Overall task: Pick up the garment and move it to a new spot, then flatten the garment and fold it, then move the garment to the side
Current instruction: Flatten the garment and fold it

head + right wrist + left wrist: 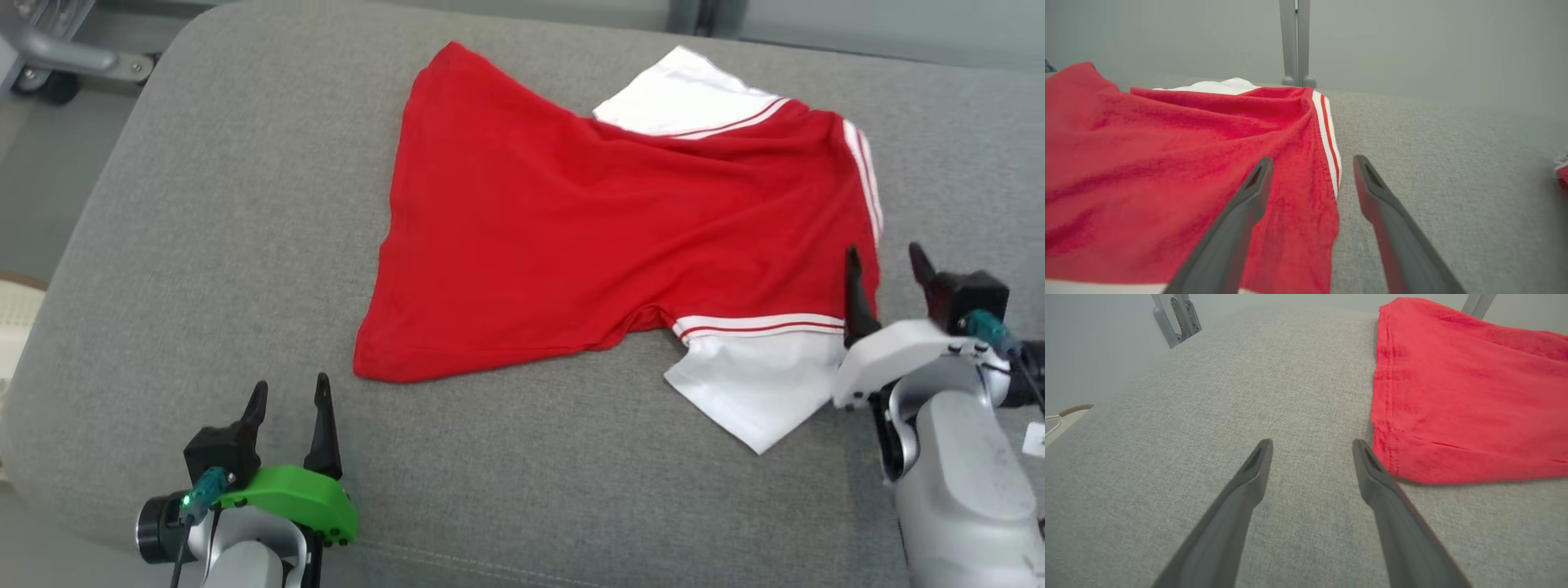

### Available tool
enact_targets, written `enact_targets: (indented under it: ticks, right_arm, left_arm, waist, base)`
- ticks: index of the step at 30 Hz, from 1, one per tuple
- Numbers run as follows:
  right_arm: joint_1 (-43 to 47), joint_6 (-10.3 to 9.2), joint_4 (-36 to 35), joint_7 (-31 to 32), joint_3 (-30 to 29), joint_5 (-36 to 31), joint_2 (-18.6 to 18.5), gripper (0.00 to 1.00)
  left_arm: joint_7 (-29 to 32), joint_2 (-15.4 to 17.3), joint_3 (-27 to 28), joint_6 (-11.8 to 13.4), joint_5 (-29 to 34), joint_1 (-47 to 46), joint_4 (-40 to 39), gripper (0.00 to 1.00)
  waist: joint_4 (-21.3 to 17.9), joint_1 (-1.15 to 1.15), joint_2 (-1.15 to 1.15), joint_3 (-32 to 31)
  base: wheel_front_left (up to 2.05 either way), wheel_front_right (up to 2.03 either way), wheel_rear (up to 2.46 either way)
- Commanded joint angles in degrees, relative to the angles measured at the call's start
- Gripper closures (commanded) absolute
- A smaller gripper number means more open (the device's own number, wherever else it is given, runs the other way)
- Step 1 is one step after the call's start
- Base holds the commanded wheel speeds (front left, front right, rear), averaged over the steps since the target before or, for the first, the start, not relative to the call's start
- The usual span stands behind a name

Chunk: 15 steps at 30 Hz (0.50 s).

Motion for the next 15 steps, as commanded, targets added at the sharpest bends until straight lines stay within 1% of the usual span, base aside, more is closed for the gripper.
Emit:
enact_targets:
  ticks: [1, 8, 15]
  right_arm:
    - [2.4, -0.12, -0.9, -0.2, 0.9, 1.5, 0.3, 0.0]
    - [12.4, -0.12, -5.1, -0.2, 6.6, 7.8, 1.6, 0.0]
    - [18.6, -0.11, -6.2, -0.2, 11.8, 10.9, 1.9, 0.0]
  left_arm:
    - [-0.2, 0.3, 0.5, -0.2, 0.6, 1.7, 0.1, 0.0]
    - [-0.2, 0.3, 2.2, -0.7, 1.6, 6.1, 0.5, 0.0]
    - [-0.2, 0.3, 3.3, -1.0, 2.1, 10.0, 0.5, 0.0]
  waist:
    - [-6.6, 0.0, 0.0, -6.9]
    - [-9.0, 0.0, 0.0, -10.7]
    - [-10.5, 0.0, 0.0, -12.5]
  base:
    - [0.0, 0.0, 0.0]
    - [0.0, 0.0, 0.0]
    - [0.0, 0.0, 0.0]
